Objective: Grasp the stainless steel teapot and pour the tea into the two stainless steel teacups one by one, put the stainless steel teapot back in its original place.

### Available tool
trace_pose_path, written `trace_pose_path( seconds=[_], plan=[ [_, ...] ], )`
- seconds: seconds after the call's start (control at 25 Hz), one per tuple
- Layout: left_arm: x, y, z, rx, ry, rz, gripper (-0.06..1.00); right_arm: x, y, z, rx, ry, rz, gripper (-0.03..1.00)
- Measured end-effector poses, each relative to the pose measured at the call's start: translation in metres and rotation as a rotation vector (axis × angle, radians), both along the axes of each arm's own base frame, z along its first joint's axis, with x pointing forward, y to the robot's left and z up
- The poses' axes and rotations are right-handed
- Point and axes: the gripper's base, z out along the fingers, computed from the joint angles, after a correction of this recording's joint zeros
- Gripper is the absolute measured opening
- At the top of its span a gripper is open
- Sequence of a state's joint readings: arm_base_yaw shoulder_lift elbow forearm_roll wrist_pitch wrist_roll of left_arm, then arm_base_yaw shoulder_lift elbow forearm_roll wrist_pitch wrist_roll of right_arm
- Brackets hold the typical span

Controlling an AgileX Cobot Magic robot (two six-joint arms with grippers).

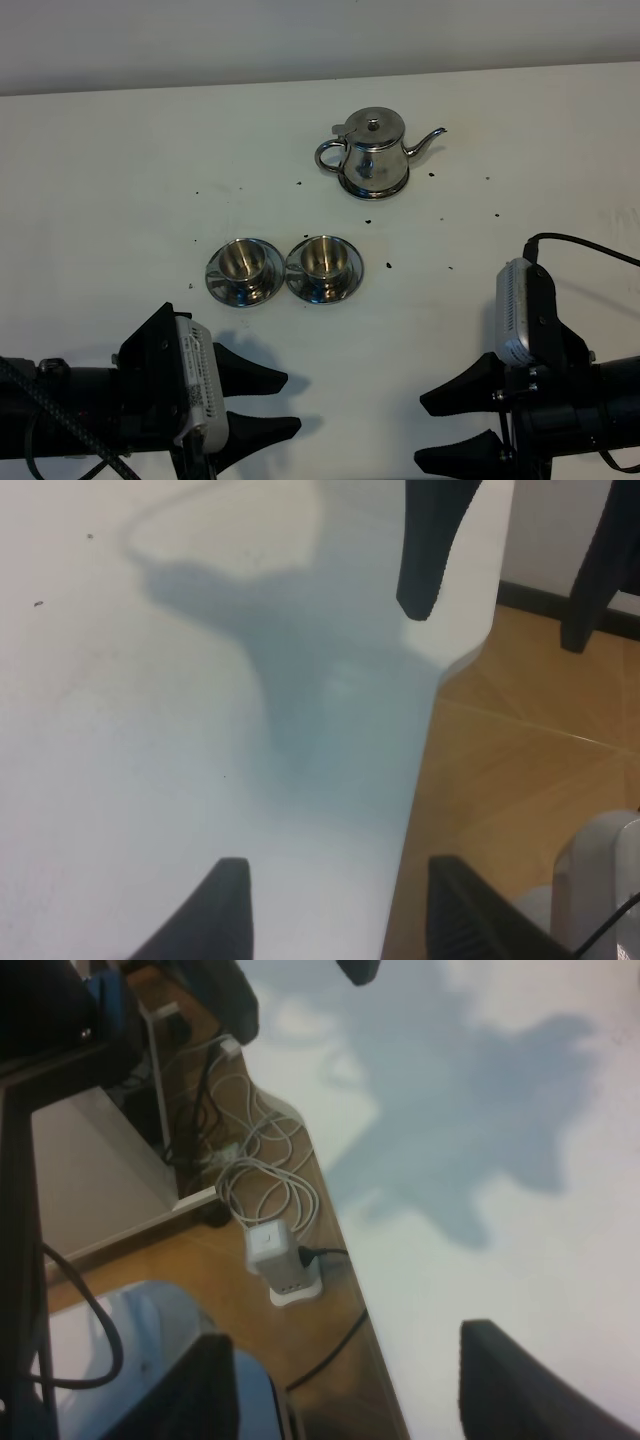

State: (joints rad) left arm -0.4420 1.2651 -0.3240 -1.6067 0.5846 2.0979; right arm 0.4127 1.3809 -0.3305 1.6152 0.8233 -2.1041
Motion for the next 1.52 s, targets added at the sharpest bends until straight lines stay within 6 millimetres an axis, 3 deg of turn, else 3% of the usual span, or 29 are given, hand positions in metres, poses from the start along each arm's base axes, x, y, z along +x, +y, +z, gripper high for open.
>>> trace_pose_path(
  seconds=[1.08, 1.32, 1.52],
  plan=[
    [0.002, -0.002, 0.004, -0.063, 0.029, 0.049, 0.43, 0.001, 0.0, 0.001, 0.01, 0.004, -0.015, 0.48],
    [0.005, 0.002, 0.017, -0.104, -0.011, 0.155, 0.37, 0.004, -0.001, 0.01, 0.028, -0.021, -0.081, 0.48],
    [0.008, 0.01, 0.046, -0.151, -0.088, 0.288, 0.37, 0.009, -0.005, 0.029, 0.041, -0.062, -0.193, 0.48]
  ],
)
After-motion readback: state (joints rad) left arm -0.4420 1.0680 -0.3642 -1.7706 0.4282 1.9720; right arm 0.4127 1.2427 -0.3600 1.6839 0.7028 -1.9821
